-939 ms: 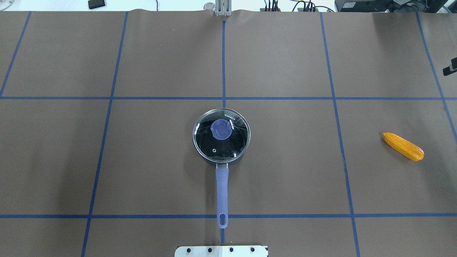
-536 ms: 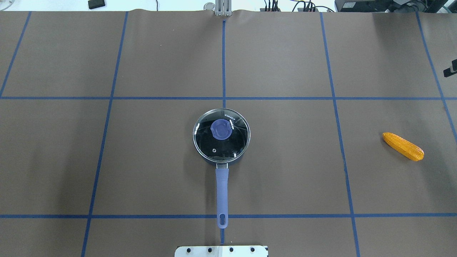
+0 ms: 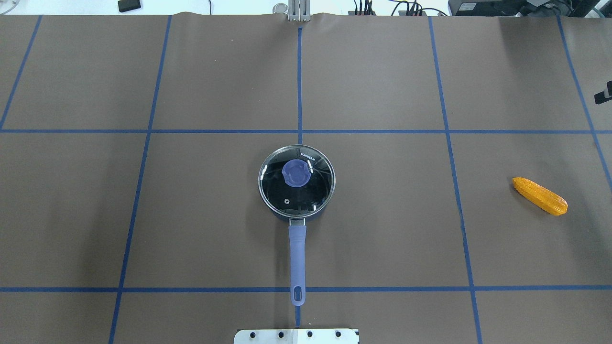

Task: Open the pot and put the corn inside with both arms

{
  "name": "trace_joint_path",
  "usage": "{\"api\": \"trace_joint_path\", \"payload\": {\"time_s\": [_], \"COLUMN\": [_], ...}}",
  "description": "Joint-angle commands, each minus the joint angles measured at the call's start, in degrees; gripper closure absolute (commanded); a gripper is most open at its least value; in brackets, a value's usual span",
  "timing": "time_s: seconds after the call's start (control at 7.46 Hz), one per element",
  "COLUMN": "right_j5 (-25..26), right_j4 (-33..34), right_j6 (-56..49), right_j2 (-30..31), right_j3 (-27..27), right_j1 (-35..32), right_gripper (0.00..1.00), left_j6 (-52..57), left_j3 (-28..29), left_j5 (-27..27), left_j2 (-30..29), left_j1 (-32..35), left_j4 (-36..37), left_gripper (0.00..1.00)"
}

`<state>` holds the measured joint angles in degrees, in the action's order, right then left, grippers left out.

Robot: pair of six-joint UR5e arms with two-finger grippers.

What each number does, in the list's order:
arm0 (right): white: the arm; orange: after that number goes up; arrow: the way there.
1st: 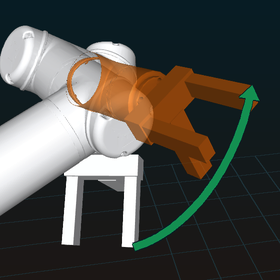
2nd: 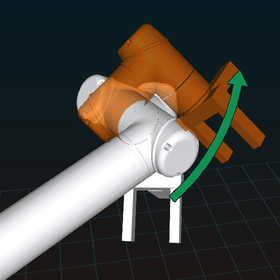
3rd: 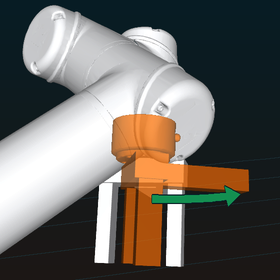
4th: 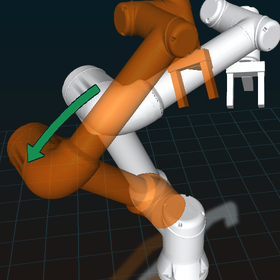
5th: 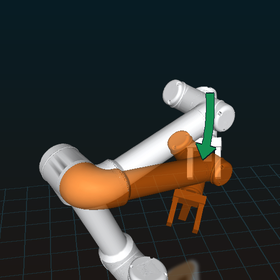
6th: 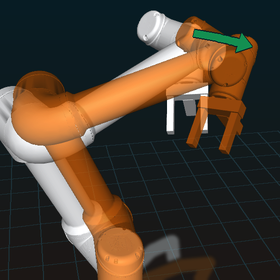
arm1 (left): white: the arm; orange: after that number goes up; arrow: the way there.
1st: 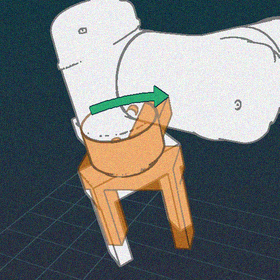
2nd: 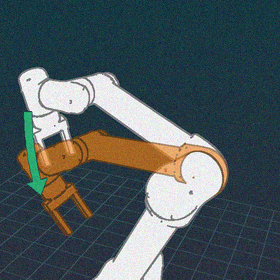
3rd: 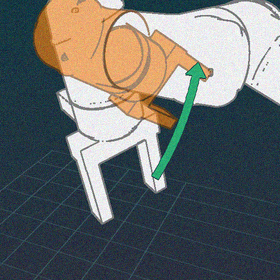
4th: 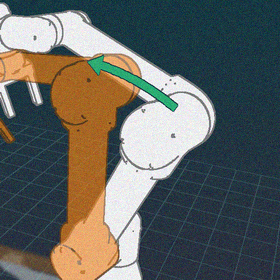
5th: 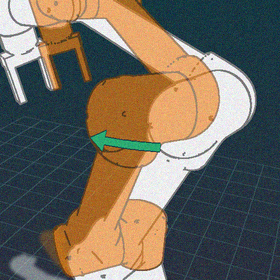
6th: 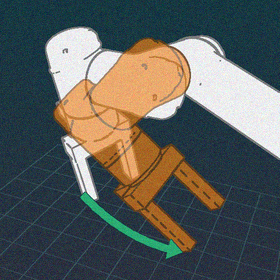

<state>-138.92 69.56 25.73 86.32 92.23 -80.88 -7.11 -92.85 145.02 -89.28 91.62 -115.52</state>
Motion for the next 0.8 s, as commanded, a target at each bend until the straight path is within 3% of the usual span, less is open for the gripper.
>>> {"api": "trace_joint_path", "payload": {"time_s": [0.0, 0.13, 0.4, 0.67], "right_j5": [-0.21, -0.12, 1.63, 4.86], "right_j4": [-0.03, -0.9, -12.99, -14.36], "right_j6": [-0.33, -0.59, -0.24, -0.5], "right_j2": [-0.01, 0.95, 7.17, 9.82], "right_j3": [2.14, 3.12, 3.04, 5.57], "right_j1": [1.33, 4.3, 10.9, 17.39], "right_gripper": [0.0, 0.0, 0.0, 0.0], "left_j6": [-8.13, -13.31, -23.95, -32.66], "left_j3": [-3.55, -5.31, -5.33, -5.94], "left_j5": [0.18, 0.09, -0.7, -1.4], "left_j2": [-1.23, -2.38, -8.25, -13.35], "left_j1": [-0.65, -3.18, -8.1, -12.05], "left_j4": [0.38, 0.56, 0.65, 1.17], "left_gripper": [0.03, 0.03, 0.03, 0.03]}}
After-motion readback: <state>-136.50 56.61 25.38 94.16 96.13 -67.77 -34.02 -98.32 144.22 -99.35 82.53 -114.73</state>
